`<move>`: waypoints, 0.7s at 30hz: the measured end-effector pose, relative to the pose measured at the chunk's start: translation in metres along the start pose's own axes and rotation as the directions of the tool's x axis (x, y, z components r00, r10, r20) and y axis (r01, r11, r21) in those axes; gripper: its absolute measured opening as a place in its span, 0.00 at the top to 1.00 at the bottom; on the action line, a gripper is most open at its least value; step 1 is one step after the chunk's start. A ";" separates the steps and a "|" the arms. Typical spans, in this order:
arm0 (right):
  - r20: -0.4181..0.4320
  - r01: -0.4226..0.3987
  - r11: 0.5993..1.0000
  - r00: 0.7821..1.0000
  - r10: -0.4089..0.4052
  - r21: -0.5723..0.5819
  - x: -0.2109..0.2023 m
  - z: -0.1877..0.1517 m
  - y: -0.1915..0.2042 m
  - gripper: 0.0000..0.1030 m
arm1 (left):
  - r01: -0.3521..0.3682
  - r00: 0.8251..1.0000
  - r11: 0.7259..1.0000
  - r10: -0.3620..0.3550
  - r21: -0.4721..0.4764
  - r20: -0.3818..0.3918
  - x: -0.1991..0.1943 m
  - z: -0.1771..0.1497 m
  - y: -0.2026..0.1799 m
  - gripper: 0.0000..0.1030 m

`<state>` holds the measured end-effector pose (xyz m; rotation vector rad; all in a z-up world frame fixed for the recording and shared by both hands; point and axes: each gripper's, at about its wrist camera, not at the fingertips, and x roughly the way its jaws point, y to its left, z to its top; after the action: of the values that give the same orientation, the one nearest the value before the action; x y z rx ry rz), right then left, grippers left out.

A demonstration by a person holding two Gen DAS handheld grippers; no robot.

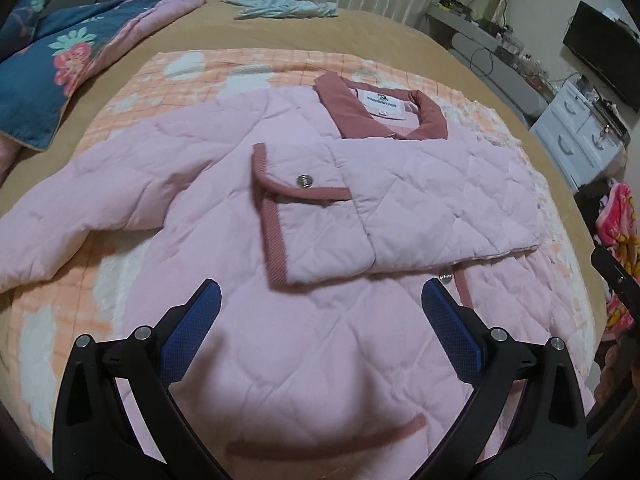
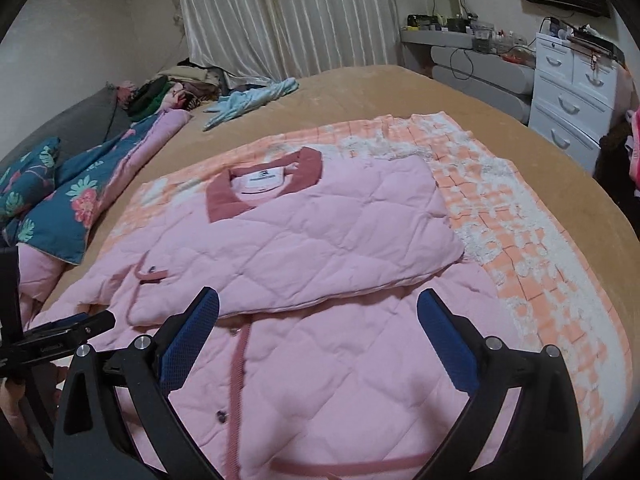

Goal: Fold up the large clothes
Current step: 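Move the left tool to the ribbed cuff of the other sleeve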

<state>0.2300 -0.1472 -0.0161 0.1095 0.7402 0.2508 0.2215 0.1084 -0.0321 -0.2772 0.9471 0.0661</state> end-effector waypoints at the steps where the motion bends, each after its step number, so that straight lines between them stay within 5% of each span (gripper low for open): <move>1: 0.004 -0.004 1.000 1.000 0.004 -0.002 -0.004 -0.002 0.004 0.04 | -0.002 1.000 1.000 0.002 -0.002 0.010 -0.004 -0.001 0.002 0.09; 12: 0.016 -0.066 0.994 0.998 0.068 -0.091 -0.027 -0.009 0.061 0.04 | -0.077 0.993 0.996 0.080 -0.037 0.092 -0.048 -0.014 0.039 0.09; 21: -0.005 -0.102 0.983 0.995 0.103 -0.155 -0.023 -0.016 0.099 0.04 | -0.145 0.982 0.977 0.161 -0.155 0.097 -0.061 -0.026 0.094 0.09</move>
<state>0.1845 -0.0579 0.0057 0.0004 0.7107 0.4055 0.1487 0.1955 -0.0168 -0.3328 0.8548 0.2916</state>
